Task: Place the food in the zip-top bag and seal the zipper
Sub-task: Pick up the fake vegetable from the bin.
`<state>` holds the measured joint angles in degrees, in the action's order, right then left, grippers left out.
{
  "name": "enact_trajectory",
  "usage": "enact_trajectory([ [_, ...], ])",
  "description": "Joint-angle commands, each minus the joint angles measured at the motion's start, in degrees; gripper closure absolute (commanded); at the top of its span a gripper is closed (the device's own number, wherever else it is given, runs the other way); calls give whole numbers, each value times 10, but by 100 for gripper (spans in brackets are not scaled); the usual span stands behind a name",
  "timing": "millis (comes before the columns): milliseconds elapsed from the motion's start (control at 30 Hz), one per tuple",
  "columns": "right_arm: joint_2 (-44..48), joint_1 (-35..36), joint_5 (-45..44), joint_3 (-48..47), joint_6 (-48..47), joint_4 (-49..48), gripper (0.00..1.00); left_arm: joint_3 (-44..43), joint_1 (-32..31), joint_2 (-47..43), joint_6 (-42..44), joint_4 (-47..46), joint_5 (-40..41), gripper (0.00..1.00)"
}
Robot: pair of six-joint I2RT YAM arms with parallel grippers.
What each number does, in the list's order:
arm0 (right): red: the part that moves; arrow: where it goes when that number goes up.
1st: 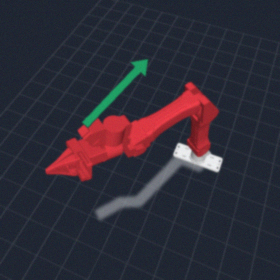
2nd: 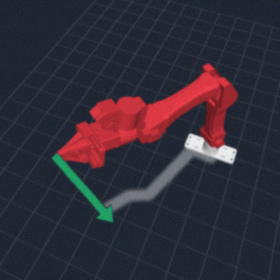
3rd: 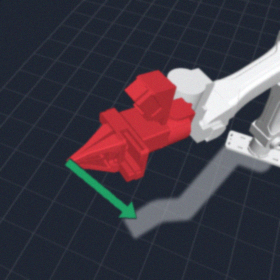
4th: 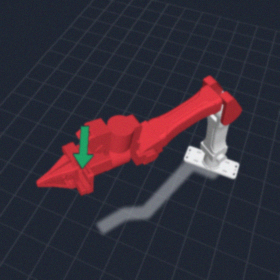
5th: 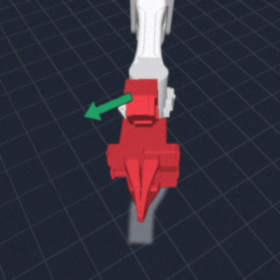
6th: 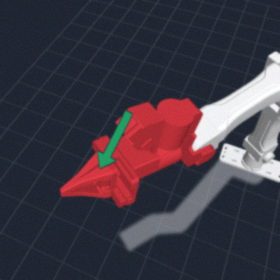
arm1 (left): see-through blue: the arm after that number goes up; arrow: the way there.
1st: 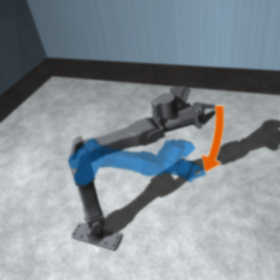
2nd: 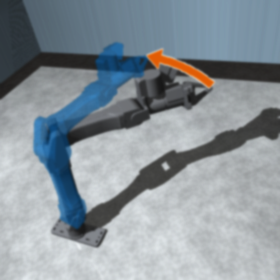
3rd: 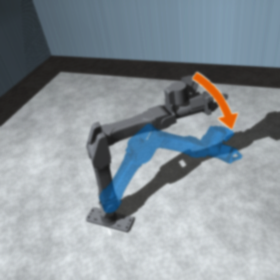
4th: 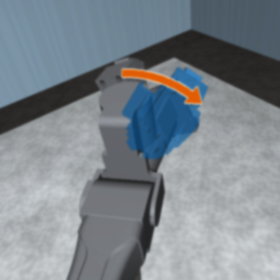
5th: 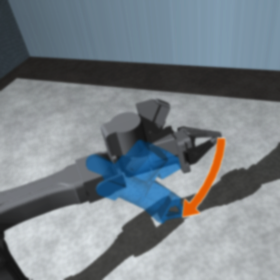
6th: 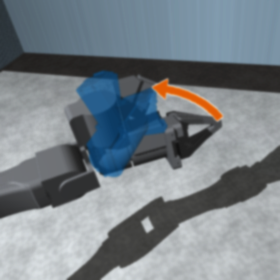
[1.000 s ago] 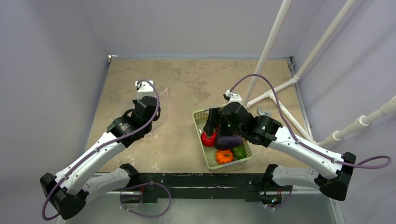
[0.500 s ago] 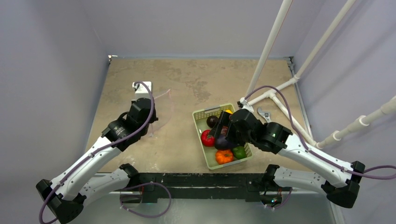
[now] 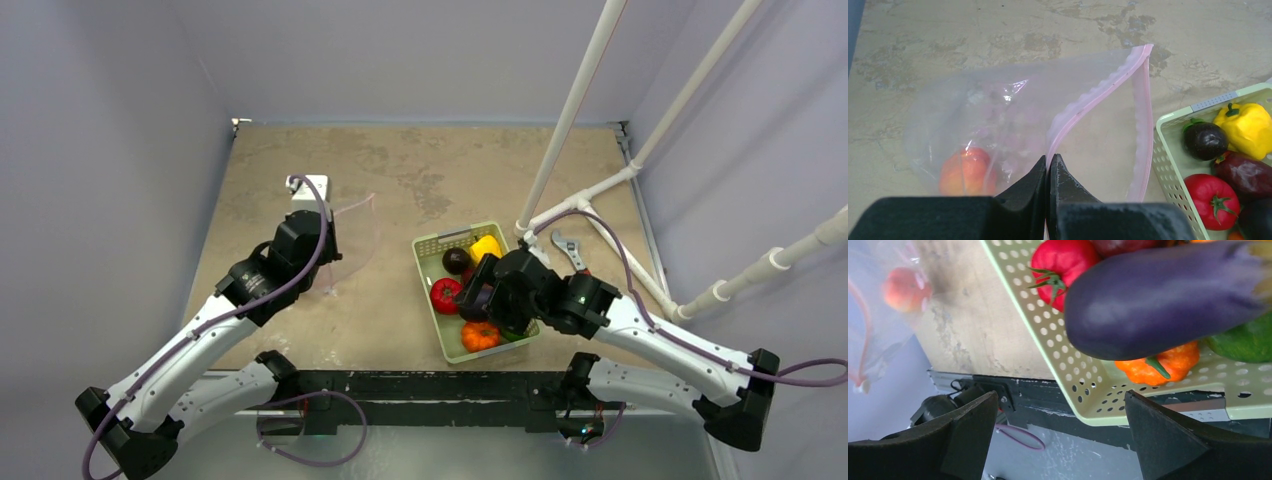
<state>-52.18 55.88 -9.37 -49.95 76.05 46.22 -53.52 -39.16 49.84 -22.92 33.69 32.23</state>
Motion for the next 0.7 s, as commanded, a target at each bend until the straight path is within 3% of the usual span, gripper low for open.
enact_trajectory([
  [0, -8, 2, -7, 13, 62, 6, 1, 5, -3, -11, 9, -27, -15, 100],
  [667, -74, -22, -51, 49, 292, 6, 1, 8, -3, -4, 14, -35, -36, 100],
])
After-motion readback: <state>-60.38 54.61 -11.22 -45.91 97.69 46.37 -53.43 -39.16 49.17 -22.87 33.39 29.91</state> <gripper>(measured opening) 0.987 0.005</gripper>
